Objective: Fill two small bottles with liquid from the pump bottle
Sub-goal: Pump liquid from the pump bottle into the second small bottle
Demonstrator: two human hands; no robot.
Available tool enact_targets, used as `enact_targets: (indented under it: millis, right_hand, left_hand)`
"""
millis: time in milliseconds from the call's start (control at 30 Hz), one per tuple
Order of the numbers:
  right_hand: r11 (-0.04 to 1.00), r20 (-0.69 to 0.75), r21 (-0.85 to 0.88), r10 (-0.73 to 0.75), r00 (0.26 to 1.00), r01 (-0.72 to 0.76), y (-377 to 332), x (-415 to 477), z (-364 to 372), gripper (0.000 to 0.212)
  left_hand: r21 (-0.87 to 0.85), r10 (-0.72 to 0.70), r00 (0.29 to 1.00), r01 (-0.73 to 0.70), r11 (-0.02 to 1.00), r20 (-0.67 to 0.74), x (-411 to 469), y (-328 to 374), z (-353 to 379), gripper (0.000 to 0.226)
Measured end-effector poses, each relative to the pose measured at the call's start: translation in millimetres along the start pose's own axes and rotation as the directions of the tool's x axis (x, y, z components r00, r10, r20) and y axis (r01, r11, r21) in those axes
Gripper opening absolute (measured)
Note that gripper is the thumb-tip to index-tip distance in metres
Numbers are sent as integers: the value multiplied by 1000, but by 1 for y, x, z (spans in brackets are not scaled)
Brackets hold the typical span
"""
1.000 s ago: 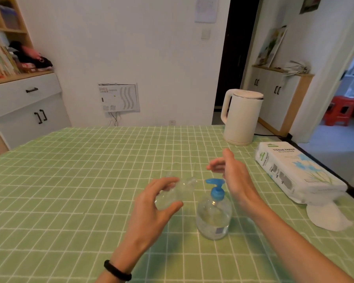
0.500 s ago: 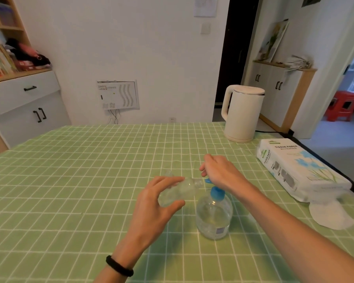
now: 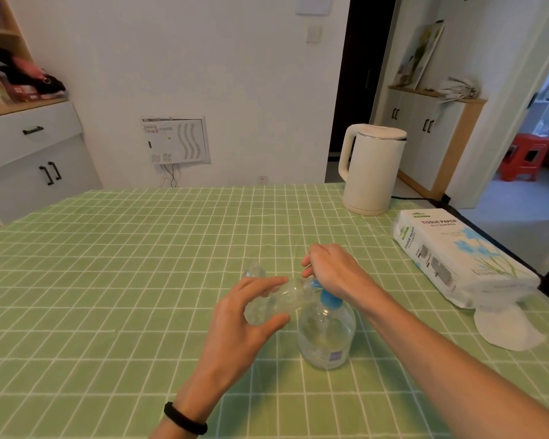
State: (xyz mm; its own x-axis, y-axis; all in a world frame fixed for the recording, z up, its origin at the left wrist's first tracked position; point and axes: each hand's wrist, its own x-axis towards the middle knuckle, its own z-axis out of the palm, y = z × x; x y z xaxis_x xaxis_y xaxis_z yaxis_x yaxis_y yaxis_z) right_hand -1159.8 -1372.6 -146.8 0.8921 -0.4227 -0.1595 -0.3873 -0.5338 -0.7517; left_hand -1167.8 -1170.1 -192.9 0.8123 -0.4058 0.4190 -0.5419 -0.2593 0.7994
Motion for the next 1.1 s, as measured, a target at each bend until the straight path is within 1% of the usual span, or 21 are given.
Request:
enact_targets:
  millis: [133, 233, 300, 467, 567, 667, 833, 967, 1100]
  right_hand:
    - [998, 16, 57, 15, 1000, -16, -4, -1, -6, 46]
    - [998, 0, 54, -10, 1000, 10, -10, -3, -11, 54]
    - [999, -1, 50, -17, 1000, 17, -10, -4, -11, 55]
    - [995, -10, 95, -1, 1000, 2, -4, 0, -7, 55]
    - [993, 25, 112, 31, 999, -33, 2, 1, -3, 50]
    - [992, 38, 119, 31, 999, -35, 4, 1, -1, 48]
    - [994, 21, 108, 25, 999, -27, 1, -1, -1, 50]
    - [983, 45, 181, 32, 998, -40, -5, 2, -8, 54]
    - [982, 52, 188, 3, 999, -13, -6, 3, -10, 55]
  left_hand:
    - [-15, -17, 1000, 17, 1000, -4, 0, 1, 0, 52]
    - [-18, -19, 1000, 18, 1000, -21, -1, 0, -1, 53]
    - [-23, -15, 1000, 14, 1000, -28, 0, 0, -1, 53]
    - [-21, 0, 999, -1, 1000, -35, 0, 0, 0, 53]
    - [-26, -5, 999, 4, 1000, -36, -1, -2, 1, 53]
    - [-34, -27, 999, 26, 999, -30, -4, -4, 4, 54]
    - [-33, -33, 999, 32, 999, -35, -5, -4, 5, 55]
    - [-33, -18, 999, 17, 999, -40, -2, 1, 3, 55]
    - [-46, -14, 999, 11, 999, -45, -1, 4, 1, 55]
